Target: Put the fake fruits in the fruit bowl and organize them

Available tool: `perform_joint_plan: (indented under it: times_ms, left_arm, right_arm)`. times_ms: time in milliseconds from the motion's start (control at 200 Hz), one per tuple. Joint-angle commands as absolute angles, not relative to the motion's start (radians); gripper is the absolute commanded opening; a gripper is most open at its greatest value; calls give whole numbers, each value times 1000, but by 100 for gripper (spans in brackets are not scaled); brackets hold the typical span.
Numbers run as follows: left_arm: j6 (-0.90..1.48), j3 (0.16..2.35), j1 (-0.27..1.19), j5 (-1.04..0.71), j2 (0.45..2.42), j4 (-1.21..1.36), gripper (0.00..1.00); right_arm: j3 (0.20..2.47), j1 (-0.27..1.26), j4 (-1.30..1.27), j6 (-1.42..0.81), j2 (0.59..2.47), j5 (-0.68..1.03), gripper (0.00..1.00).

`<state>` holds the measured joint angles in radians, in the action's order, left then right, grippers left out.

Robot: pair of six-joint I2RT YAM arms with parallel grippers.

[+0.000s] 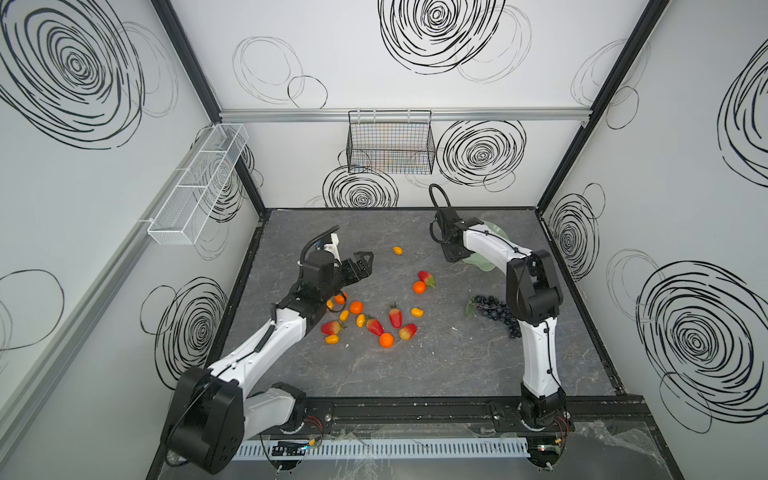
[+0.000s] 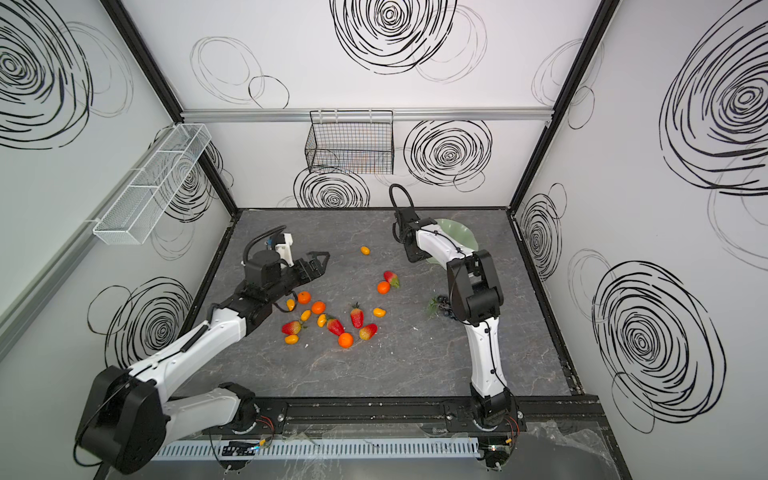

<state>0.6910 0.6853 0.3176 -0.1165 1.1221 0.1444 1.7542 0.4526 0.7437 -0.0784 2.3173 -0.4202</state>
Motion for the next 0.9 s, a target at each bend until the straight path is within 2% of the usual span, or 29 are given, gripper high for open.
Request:
perform_joint_plan:
  times_ms: [0, 295, 730, 895]
  left_arm:
    - [638, 652, 304, -10, 1020, 32, 99]
    - [620, 603, 270, 26, 857, -98, 99]
    - [607, 545, 265, 22, 789, -130, 99]
    - [615, 523, 269, 3, 796, -99, 99]
  right_arm:
    - [1724, 519, 719, -51, 2287, -330, 1]
    - [1671, 671, 694, 26, 2255, -253, 0]
    - [1591, 851, 707, 16, 2181, -198, 0]
    - [1578, 852, 702, -5, 2170, -243, 0]
